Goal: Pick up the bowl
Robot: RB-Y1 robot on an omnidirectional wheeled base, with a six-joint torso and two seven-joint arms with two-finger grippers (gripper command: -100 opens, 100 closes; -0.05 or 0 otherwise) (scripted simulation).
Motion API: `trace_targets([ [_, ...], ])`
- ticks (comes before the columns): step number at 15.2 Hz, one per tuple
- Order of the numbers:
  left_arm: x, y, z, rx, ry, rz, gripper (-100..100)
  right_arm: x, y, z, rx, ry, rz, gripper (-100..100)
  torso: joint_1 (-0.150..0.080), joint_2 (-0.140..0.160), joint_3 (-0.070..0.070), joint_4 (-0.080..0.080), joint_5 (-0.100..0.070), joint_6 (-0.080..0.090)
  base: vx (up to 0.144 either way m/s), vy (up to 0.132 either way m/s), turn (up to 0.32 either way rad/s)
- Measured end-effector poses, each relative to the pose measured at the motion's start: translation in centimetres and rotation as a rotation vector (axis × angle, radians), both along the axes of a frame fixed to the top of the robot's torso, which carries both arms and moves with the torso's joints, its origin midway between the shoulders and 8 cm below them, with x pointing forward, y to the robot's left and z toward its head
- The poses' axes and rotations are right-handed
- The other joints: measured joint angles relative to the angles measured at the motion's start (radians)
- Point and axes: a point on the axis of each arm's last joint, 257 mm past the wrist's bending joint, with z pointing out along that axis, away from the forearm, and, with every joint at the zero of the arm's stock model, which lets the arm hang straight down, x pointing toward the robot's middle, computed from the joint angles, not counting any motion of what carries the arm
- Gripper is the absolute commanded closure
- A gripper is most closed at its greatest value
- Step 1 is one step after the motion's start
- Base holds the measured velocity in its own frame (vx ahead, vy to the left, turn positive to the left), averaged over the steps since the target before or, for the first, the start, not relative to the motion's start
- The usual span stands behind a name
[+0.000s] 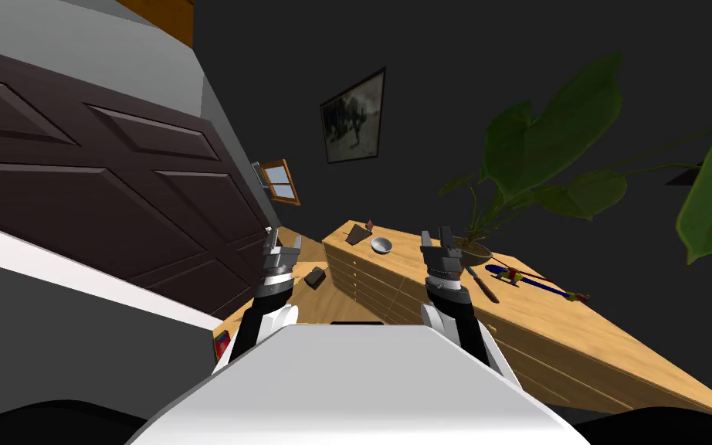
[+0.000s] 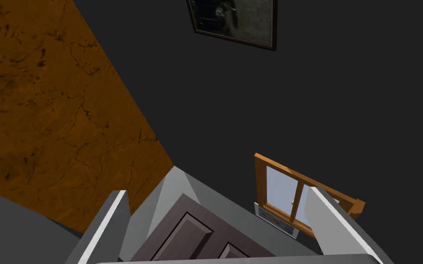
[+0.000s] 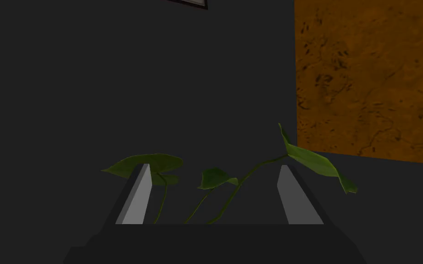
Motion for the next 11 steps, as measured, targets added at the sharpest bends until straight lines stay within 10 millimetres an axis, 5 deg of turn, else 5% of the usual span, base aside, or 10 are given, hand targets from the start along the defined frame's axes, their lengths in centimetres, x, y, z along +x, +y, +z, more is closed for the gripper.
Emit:
trace_targets([
  [11,0.0,0.0,0.0,0.000,0.000,0.000,0,1.7,0.2,-5.5,-0.265,0.163,-0.008,-100,0.005,-0.004,-0.003,-0.001,0.001,0.000,0.052,0.062,0.046],
])
